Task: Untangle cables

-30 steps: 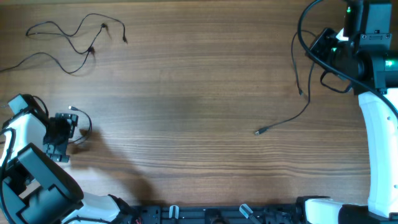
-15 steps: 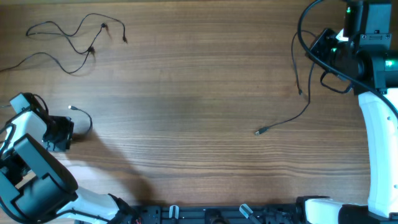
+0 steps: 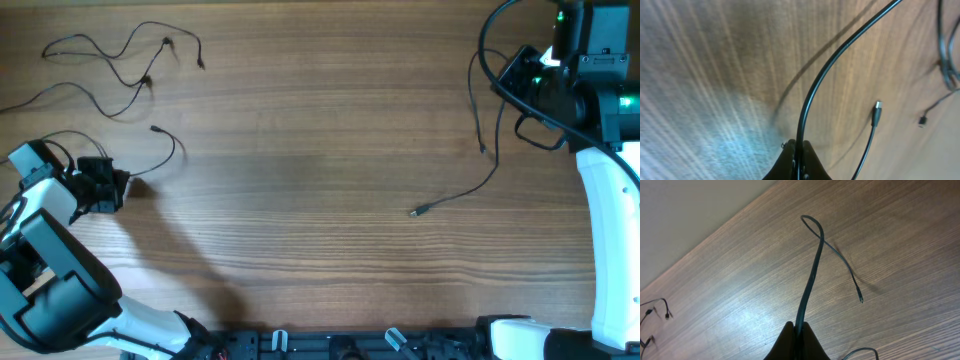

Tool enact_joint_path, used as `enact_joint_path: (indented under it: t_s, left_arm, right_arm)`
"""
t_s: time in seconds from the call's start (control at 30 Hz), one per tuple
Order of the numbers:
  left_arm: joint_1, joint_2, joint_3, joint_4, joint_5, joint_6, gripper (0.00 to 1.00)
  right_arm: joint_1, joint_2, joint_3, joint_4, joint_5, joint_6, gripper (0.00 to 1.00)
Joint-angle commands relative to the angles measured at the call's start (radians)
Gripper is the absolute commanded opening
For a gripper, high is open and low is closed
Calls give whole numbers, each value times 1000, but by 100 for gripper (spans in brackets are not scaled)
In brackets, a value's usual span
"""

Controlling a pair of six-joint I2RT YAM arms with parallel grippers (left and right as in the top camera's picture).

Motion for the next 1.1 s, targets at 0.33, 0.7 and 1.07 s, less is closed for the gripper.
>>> enact_joint_path:
  t_s: [0.33, 0.7, 1.07]
  left_arm:
    - [-3, -20, 23, 122, 63, 72, 99]
    - [-341, -368, 90, 1, 60, 284, 100]
    - [-628, -364, 90, 112, -4, 283, 100]
  right_arm:
    - [-2, 15, 9, -3, -13, 4, 4]
    - [44, 15, 9, 137, -489, -77, 4]
    - [347, 147, 9, 126, -452, -164, 4]
